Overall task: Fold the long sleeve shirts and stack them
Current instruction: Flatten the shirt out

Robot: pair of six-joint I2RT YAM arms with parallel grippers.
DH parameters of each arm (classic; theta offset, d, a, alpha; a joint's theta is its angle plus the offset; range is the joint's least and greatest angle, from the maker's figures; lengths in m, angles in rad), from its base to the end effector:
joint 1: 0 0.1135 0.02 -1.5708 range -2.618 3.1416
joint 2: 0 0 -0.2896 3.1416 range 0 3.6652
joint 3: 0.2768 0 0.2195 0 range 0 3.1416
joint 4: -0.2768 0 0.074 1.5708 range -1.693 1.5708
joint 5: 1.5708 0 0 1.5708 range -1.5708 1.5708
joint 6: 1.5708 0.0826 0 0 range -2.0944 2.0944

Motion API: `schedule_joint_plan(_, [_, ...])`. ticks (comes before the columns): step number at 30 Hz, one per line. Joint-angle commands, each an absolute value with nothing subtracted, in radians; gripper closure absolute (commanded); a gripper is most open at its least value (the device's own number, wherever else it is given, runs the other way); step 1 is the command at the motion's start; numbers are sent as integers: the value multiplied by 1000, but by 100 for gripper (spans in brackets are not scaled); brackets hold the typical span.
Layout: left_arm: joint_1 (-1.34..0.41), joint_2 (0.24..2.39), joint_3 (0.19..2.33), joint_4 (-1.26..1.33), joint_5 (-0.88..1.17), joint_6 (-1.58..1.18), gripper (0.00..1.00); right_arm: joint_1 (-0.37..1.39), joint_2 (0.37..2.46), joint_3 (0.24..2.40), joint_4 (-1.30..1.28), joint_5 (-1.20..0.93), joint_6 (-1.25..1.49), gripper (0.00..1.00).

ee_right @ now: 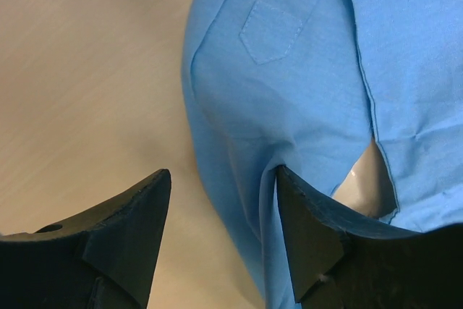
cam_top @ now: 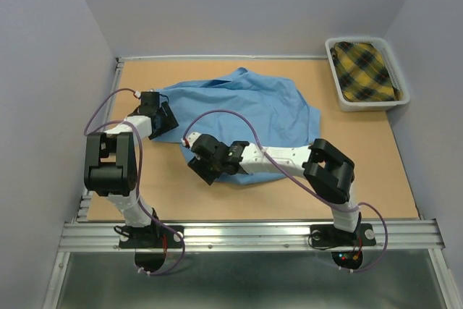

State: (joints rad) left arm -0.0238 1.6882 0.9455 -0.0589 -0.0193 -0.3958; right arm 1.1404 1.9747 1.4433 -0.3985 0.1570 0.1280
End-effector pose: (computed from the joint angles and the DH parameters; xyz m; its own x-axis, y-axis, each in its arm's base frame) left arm 0.3589 -0.0070 0.1900 -0.6667 -0.3697 -0.6471 -0.2673 0.9291 -0.2554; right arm 0.1950 0.3938 0.1998 -0.4413 -0.6590 -0.6090 -0.8089 0.5860 -0.0480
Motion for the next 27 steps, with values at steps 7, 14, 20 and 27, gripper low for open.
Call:
schedule_joint_plan(7, [-15,1700,968,-54,-15,-379,24,1144,2074,1411,-291,222,118,41])
schedule_joint_plan(14, [-15,1698,969,-58,-28,-377,24,1144,1917,1283,-281,177,89,99])
schedule_joint_plan(20, [-15,1686,968,-67,-48,-377,24,1144,1606,1168,-343,8,17,99])
schedule_joint_plan(27, [-15,1669,943,-86,-41,-383,25,1144,1457,1052,-399,-87,63,99])
